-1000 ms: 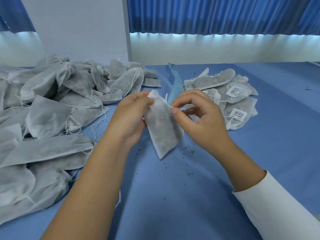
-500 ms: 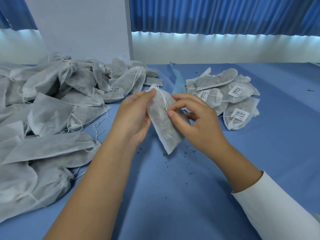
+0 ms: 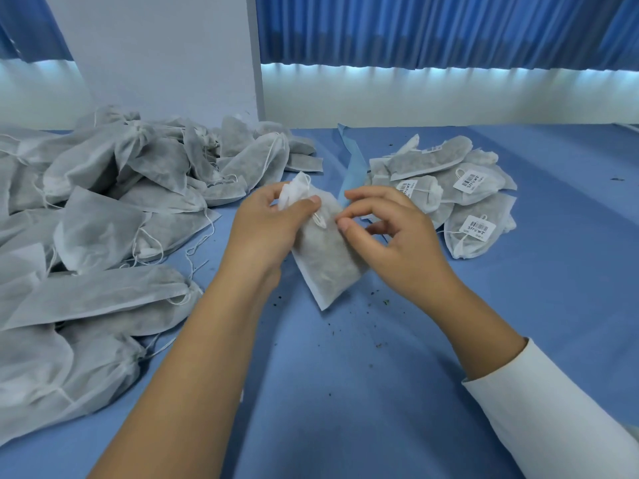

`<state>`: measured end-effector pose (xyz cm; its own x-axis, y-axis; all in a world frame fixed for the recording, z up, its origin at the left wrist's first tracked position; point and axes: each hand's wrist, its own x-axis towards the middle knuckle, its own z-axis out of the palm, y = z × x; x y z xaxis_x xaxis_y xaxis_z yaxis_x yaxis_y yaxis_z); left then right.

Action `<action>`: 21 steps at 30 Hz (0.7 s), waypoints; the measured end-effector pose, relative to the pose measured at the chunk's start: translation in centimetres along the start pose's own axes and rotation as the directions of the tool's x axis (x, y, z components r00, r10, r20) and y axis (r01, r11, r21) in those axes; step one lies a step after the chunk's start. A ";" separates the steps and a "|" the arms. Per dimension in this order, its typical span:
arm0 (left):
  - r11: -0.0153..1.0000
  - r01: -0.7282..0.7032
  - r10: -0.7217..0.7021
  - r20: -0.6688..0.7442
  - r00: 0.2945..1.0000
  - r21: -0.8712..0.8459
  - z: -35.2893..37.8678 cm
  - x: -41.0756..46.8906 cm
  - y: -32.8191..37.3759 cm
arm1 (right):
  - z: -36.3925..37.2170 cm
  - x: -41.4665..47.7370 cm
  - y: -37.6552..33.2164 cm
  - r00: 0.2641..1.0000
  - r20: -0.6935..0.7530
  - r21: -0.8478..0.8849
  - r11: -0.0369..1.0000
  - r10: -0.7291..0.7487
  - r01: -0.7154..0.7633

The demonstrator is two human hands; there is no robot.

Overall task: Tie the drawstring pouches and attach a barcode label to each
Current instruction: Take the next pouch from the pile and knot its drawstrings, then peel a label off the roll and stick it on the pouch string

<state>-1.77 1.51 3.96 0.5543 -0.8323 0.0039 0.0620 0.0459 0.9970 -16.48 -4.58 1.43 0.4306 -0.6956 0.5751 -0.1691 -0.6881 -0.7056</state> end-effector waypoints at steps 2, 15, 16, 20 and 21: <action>0.998 -0.012 0.013 -0.020 1.000 0.060 -1.0 0.7 -0.1 | -0.5 0.3 0.3 0.997 -0.036 0.002 0.998 0.065 -0.065; 0.938 -0.006 -0.015 0.059 0.998 0.346 -5.3 2.7 -0.2 | -0.5 0.3 2.1 0.924 0.288 -0.161 0.964 0.251 -0.211; 0.937 -0.007 -0.018 0.070 0.997 0.350 -5.3 2.7 -0.2 | -0.1 0.2 2.2 0.926 0.294 -0.180 0.965 0.238 -0.191; 0.929 -0.076 0.012 0.174 0.985 0.361 -5.5 2.6 -0.1 | 0.4 0.4 2.8 0.955 0.218 -0.180 0.970 0.200 -0.161; 0.920 -0.109 0.032 0.205 0.978 0.376 -5.4 2.5 -0.2 | 0.3 0.5 2.9 0.957 0.211 -0.177 0.970 0.200 -0.164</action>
<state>4.09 2.41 3.39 0.3743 -0.9259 0.0517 -0.3156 -0.0748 0.9459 -16.46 -6.83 -0.50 0.5649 -0.7599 0.3216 -0.3919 -0.5900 -0.7059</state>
